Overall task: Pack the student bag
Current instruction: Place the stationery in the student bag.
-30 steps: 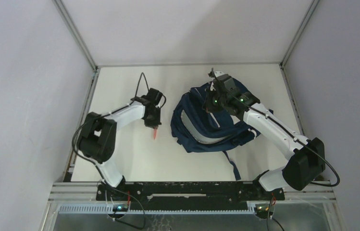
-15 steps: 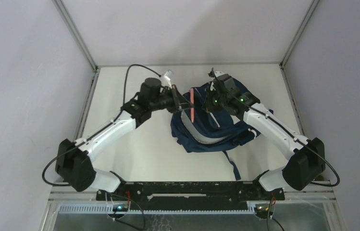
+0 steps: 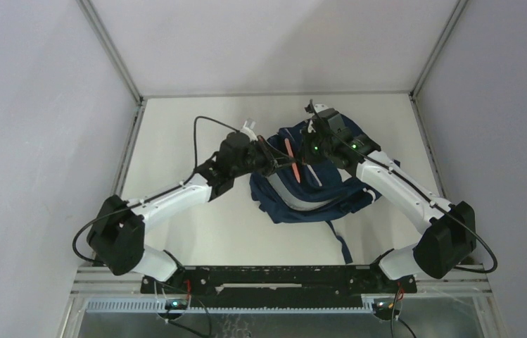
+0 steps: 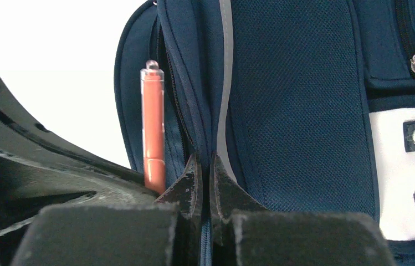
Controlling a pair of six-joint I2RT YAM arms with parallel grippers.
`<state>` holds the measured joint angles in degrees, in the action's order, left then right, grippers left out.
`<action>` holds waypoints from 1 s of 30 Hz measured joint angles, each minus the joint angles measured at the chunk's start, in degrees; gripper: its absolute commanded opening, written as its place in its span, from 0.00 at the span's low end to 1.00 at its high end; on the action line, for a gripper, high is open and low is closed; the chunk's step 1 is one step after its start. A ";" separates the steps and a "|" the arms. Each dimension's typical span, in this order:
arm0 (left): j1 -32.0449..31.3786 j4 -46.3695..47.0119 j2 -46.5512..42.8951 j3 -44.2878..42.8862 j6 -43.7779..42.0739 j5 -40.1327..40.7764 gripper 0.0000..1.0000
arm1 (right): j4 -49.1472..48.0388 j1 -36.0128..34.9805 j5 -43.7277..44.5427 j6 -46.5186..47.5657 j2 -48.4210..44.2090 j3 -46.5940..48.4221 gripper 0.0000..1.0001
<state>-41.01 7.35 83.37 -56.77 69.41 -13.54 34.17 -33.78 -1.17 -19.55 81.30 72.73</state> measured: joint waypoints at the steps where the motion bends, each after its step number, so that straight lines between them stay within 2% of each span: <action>1: -0.39 0.55 -0.07 0.92 1.07 1.14 0.00 | 0.00 0.00 0.00 0.00 0.00 0.00 0.00; 11: -1.36 4.68 1.95 1.81 5.22 4.02 0.03 | 0.02 0.00 0.07 0.00 0.00 -0.04 0.00; 16: -1.36 4.09 2.45 1.81 5.16 5.57 0.01 | -0.11 0.00 0.24 0.00 -0.52 -0.68 0.00; 18: -1.36 3.87 2.45 1.81 5.14 6.36 0.05 | -0.11 0.00 0.24 0.00 -0.70 -0.83 0.00; 24: -1.36 2.38 2.47 1.81 4.55 7.41 0.36 | -0.39 0.00 0.22 0.00 -0.74 -0.85 0.00; 26: -1.36 1.77 2.47 1.81 4.07 7.43 0.41 | -0.46 0.00 0.22 0.00 -0.74 -0.85 0.00; 30: -1.36 0.90 2.47 1.81 3.63 7.43 0.43 | -0.44 0.00 0.22 0.00 -0.74 -0.85 0.00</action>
<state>-42.37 8.25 85.84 -54.96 73.03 -6.11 33.74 -33.78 -0.95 -19.55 80.55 71.88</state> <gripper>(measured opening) 0.424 0.025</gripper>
